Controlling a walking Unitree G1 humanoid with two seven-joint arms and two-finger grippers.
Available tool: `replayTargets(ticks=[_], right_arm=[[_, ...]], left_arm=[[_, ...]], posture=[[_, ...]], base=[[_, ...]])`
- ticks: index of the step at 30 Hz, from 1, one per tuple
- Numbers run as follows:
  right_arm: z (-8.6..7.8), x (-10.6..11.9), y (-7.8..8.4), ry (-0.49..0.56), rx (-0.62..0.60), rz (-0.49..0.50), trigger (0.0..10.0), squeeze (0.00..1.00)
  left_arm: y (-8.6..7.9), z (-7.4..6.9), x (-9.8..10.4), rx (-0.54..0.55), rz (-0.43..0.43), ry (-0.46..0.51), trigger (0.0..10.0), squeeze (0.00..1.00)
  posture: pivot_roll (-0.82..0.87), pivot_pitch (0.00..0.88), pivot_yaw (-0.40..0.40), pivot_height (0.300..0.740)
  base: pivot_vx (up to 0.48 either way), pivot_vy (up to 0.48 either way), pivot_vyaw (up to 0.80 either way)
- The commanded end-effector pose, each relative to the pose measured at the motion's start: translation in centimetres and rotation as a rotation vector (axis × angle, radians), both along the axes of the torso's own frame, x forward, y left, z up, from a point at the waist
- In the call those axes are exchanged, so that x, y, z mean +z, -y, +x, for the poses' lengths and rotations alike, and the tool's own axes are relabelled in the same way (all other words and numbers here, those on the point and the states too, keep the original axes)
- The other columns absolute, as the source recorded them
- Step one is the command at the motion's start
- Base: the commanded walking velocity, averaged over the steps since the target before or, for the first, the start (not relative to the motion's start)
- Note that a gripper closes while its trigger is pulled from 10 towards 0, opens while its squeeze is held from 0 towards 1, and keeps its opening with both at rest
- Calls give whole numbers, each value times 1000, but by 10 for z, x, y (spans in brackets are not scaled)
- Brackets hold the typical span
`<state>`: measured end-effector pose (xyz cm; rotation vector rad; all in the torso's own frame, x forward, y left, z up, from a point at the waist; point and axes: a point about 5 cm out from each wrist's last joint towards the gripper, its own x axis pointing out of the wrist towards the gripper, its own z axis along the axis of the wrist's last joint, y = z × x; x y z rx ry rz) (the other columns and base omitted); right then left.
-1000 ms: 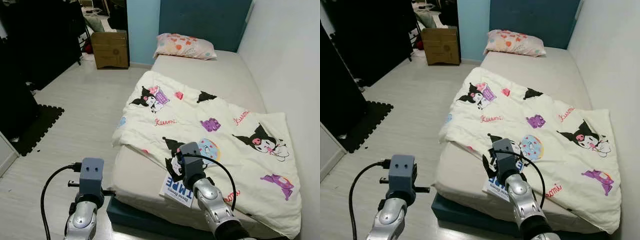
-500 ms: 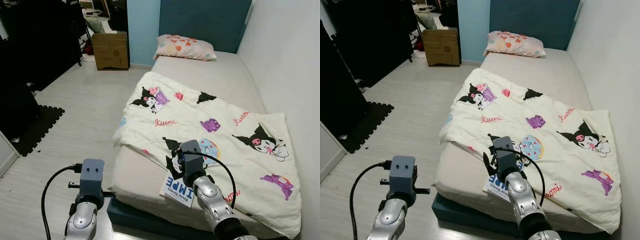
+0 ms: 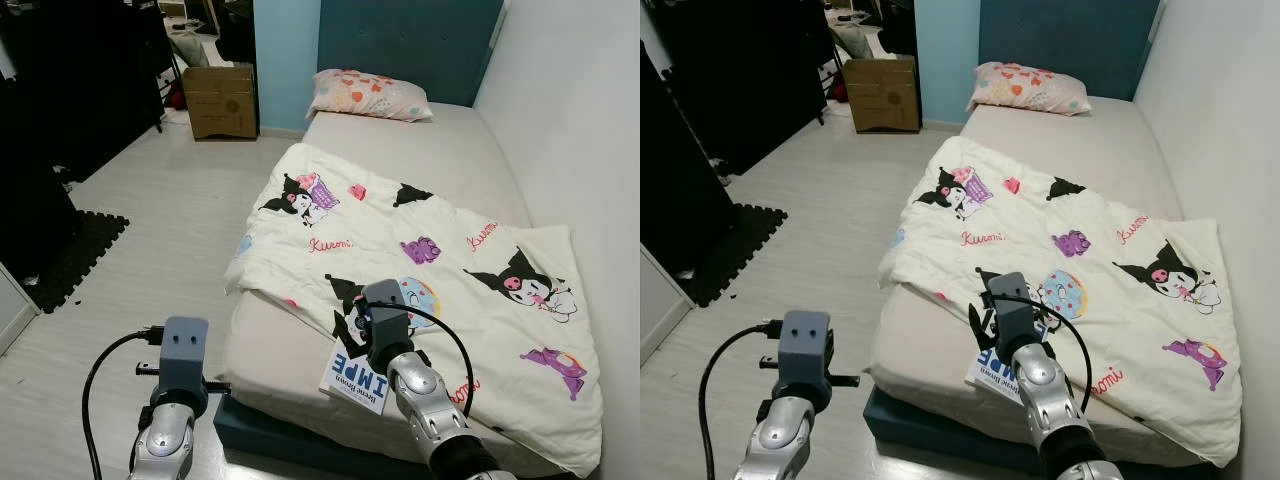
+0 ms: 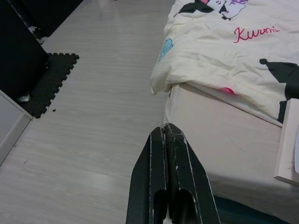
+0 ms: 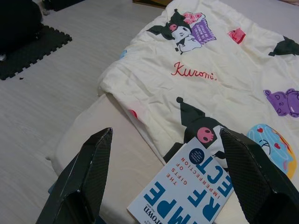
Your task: Clean up the room
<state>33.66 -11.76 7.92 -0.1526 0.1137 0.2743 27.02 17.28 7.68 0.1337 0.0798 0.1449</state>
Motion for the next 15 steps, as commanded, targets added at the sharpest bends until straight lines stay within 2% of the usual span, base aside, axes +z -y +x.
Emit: replayTargets(ticks=[1,4,15], right_arm=[[-2,-5,0,-21,2,0,10000,0],[-2,-5,0,-20,4,0,10000,0],[-2,-5,0,-18,11,0,10000,0]], left_arm=[[-1,0,-1,-1,24,-2,10000,0],[0,0,-1,-4,21,-1,10000,0],[0,-1,0,-3,15,5,10000,0]], posture=[[-62,130,-34,740],[-62,130,-34,740],[-64,124,-40,740]], base=[[0,0,0],[0,-227,0],[0,-480,0]])
